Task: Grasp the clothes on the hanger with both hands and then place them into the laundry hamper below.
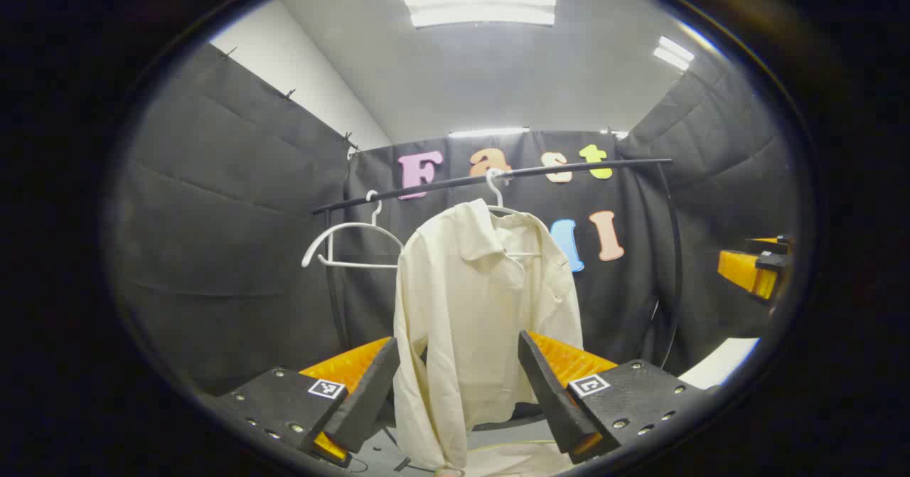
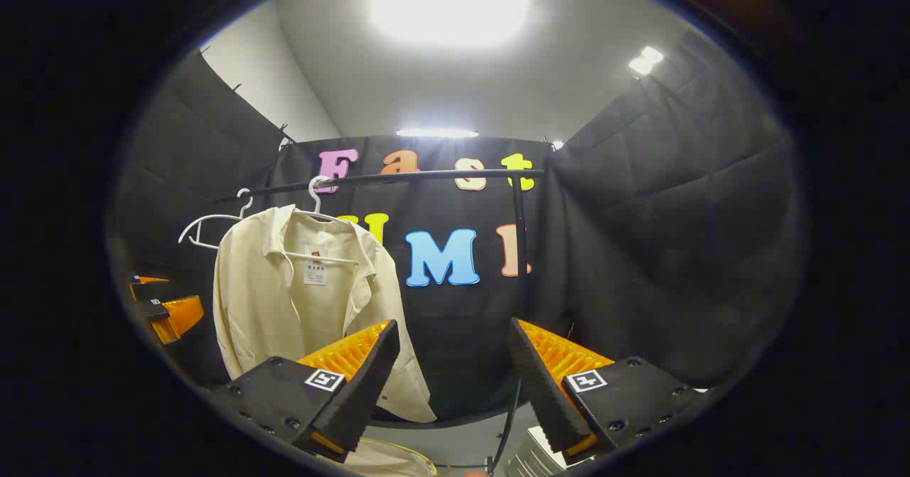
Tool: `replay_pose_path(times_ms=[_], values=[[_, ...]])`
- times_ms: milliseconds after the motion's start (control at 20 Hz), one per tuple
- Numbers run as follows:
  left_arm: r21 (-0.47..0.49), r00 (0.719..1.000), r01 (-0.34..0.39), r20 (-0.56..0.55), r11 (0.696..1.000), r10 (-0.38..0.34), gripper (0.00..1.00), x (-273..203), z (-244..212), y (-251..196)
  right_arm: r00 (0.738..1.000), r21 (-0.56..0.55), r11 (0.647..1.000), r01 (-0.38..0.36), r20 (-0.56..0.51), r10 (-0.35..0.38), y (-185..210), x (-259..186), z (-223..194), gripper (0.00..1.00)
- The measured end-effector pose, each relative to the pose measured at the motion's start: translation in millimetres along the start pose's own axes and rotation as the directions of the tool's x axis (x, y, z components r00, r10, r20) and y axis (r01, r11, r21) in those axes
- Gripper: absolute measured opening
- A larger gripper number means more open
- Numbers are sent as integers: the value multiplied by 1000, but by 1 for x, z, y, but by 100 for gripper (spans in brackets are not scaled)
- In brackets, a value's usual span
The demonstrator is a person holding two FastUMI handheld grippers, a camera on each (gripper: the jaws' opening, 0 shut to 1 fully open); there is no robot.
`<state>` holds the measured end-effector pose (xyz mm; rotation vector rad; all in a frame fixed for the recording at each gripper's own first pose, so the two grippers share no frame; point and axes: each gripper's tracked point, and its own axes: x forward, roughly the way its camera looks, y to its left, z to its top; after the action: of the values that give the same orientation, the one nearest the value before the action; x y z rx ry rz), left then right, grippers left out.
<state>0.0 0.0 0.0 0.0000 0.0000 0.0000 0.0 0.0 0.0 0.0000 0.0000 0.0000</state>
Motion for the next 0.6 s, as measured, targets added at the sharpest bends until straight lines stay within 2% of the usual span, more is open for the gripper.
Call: replay_pose_path(times_ms=[50,100,250,550,600], values=[[2,1000,2,0,1000,-2,98,2,0,-1,1000,0,1000,-2,-1,2,0,0,0,96],[3,1000,3,1,1000,-3,100,2,1,-2,1000,1,1000,-3,-1,3,0,0,0,96],[2,1000,3,1,1000,-3,98,2,-1,-3,1000,-1,1000,-6,-4,6,1,0,0,97],[5,1000,7,3,1000,-7,100,5,-2,-2,1000,-6,1000,-15,-9,15,2,-1,0,96],[7,1000,8,5,1000,-8,98,5,-2,-2,1000,-5,1000,-16,-9,16,2,-1,0,96]])
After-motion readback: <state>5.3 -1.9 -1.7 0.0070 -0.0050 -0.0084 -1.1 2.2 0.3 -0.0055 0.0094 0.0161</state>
